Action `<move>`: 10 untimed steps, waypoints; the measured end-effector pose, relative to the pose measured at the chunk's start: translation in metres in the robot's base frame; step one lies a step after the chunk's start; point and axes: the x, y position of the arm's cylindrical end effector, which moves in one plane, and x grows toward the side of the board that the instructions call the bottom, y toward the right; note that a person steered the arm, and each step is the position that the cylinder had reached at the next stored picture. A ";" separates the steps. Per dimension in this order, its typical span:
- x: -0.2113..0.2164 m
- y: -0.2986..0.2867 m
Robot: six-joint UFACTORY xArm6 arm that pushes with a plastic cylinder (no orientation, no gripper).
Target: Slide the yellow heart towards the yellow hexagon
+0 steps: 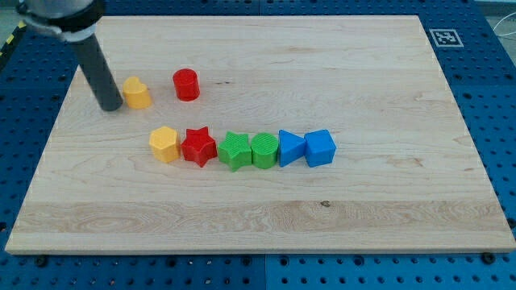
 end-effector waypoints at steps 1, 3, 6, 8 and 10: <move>0.035 -0.001; 0.018 -0.027; -0.050 0.017; -0.025 0.027; -0.051 0.022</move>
